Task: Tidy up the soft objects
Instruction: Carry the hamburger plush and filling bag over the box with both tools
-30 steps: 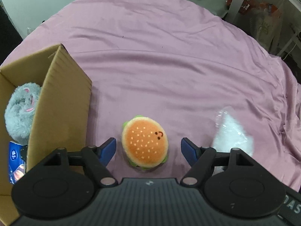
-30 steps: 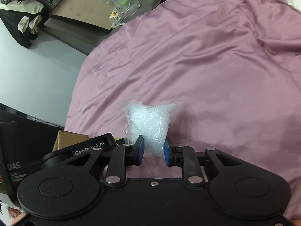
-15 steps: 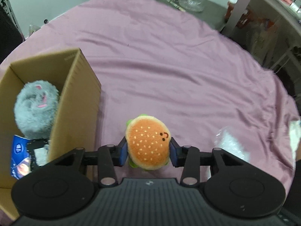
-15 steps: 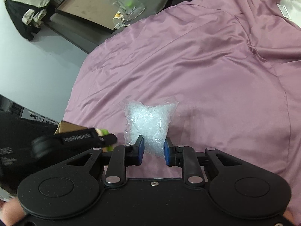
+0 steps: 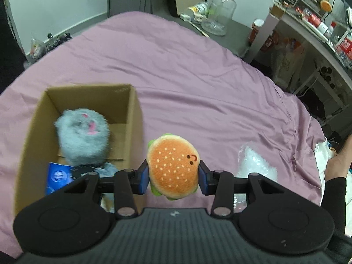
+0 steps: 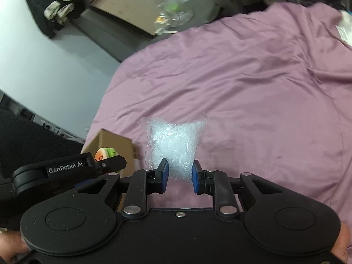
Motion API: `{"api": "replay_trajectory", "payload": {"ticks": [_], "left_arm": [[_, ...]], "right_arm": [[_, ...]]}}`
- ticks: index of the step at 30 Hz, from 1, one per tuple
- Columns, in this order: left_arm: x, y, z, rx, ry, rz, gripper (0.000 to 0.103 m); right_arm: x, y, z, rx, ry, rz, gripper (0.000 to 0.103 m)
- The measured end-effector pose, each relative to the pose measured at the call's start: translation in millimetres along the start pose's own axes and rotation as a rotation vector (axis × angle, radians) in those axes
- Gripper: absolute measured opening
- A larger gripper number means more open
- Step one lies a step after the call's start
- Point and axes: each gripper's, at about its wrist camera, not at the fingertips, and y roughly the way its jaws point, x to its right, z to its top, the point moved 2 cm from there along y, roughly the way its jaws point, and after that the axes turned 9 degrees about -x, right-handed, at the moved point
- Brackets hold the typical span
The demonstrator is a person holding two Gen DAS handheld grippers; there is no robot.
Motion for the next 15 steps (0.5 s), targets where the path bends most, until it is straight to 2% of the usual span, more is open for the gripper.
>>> {"api": "replay_trajectory", "payload": {"ticks": [15], "left_arm": [[-90, -45, 4, 0.046, -0.066, 0.011, 0.043]], "right_arm": [[-84, 1, -11, -0.008, -0.124, 0.013, 0.022]]}}
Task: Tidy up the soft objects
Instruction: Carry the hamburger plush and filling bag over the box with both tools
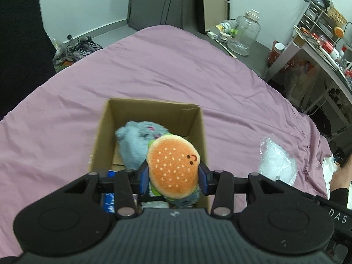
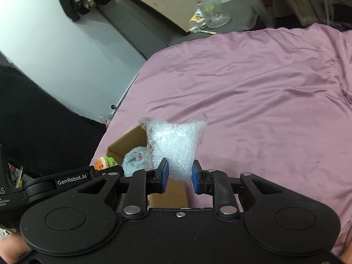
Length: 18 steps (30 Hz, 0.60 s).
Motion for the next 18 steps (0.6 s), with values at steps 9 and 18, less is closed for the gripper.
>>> {"api": "replay_trajectory", "payload": {"ticks": [9, 18], "left_arm": [[-32, -6, -3, -0.005, -0.036, -0.013, 0.043], [-60, 1, -12, -0.049, -0.070, -0.016, 0.044]], "right_arm": [[-37, 7, -6, -0.012, -0.052, -0.012, 0.022], [-66, 23, -8, -0.039, -0.099, -0.034, 0.022]]}}
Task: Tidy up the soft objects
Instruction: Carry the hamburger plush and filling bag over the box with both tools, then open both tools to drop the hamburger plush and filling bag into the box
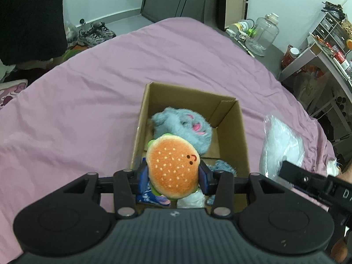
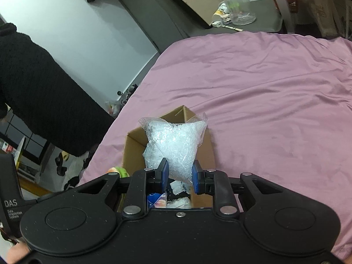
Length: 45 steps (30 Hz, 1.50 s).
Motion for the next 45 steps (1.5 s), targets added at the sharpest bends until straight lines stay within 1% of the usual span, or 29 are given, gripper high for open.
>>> {"api": "replay_trajectory", "payload": {"ticks": [4, 7, 12, 15, 16, 17, 19, 20, 21, 22, 23, 26, 30, 36, 39, 42, 43, 45], "left_arm": [[-6, 2, -2, -0.015, 0.003, 0.010, 0.045], [-9, 1, -1, -0.024, -0.003, 0.002, 0.047], [-10, -1, 2, -0.026, 0.008, 0.007, 0.055], [-12, -4, 3, -0.020, 0.010, 0.007, 0.057], [-13, -5, 4, -0.019, 0.008, 0.009, 0.058], [-14, -5, 5, -0.016, 0.004, 0.011, 0.058], [-17, -7, 6, -0.012, -0.001, 0.014, 0.059], [-17, -7, 7, -0.012, -0.003, 0.014, 0.060], [-18, -8, 7, -0.012, -0.003, 0.014, 0.060], [-18, -8, 8, -0.011, -0.001, 0.015, 0.060], [-18, -8, 8, -0.011, 0.000, 0.017, 0.060], [-15, -9, 7, -0.012, 0.001, 0.018, 0.062], [-9, -12, 7, -0.002, 0.014, 0.019, 0.069], [5, -18, 3, 0.002, 0.038, 0.021, 0.071], [13, -22, 0, 0.008, 0.049, 0.025, 0.075], [20, -26, -4, 0.014, 0.066, 0.032, 0.077], [22, -28, -6, 0.014, 0.068, 0.035, 0.077], [26, -30, -8, 0.013, 0.071, 0.036, 0.078]], "right_arm": [[-15, 10, 0, -0.027, -0.031, -0.033, 0.022], [-25, 18, 1, -0.044, -0.060, -0.059, 0.022], [-39, 29, 7, -0.064, -0.091, -0.095, 0.022], [-45, 34, 11, -0.073, -0.108, -0.119, 0.022], [-47, 36, 12, -0.078, -0.113, -0.127, 0.023], [-49, 38, 13, -0.085, -0.120, -0.135, 0.027], [-52, 41, 14, -0.091, -0.126, -0.149, 0.030], [-53, 42, 14, -0.093, -0.128, -0.144, 0.036], [-54, 41, 13, -0.093, -0.129, -0.142, 0.039], [-54, 41, 13, -0.090, -0.129, -0.147, 0.045], [-53, 39, 13, -0.084, -0.127, -0.158, 0.047], [-49, 35, 10, -0.084, -0.117, -0.160, 0.047], [-42, 29, 9, -0.083, -0.109, -0.165, 0.047], [-28, 18, 6, -0.081, -0.100, -0.176, 0.049], [-21, 10, 2, -0.076, -0.095, -0.178, 0.052], [-13, 0, -1, -0.069, -0.089, -0.177, 0.053], [-11, -3, -2, -0.068, -0.088, -0.175, 0.054], [-7, -9, -3, -0.062, -0.090, -0.176, 0.060]]}}
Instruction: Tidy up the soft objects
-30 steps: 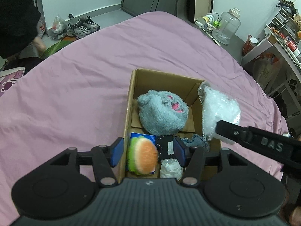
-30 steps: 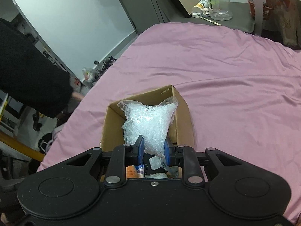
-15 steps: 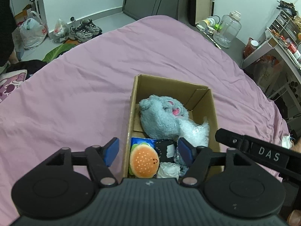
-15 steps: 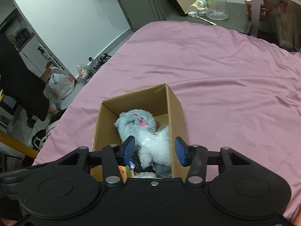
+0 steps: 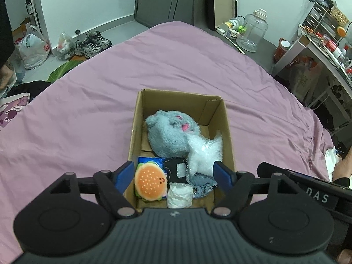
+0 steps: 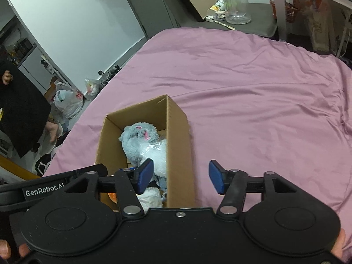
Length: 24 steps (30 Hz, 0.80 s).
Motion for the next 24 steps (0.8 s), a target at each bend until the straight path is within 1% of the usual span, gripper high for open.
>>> {"api": "replay_trajectory", "payload": {"ticks": [2, 3, 8, 9, 11, 14, 18, 24], "left_arm": [[6, -4, -3, 0.003, 0.011, 0.021, 0.083], [8, -5, -5, 0.005, 0.017, 0.028, 0.085], [22, -14, -15, 0.002, 0.044, 0.031, 0.088], [24, -16, -18, 0.005, 0.050, 0.033, 0.090], [29, -20, -22, 0.010, 0.058, 0.035, 0.092], [34, -26, -29, 0.013, 0.073, 0.038, 0.092], [39, -34, -38, 0.011, 0.090, 0.040, 0.093], [41, -51, -52, 0.038, 0.112, 0.039, 0.093]], "right_arm": [[4, -8, -3, 0.015, -0.004, -0.006, 0.068], [6, -12, -4, 0.022, -0.005, -0.008, 0.070], [20, -29, -12, 0.045, -0.001, -0.022, 0.080], [22, -32, -14, 0.049, -0.001, -0.028, 0.081], [27, -38, -18, 0.056, 0.000, -0.040, 0.088], [34, -48, -26, 0.068, 0.001, -0.056, 0.095], [39, -62, -36, 0.083, 0.006, -0.081, 0.102], [46, -80, -53, 0.105, 0.022, -0.105, 0.103]]}}
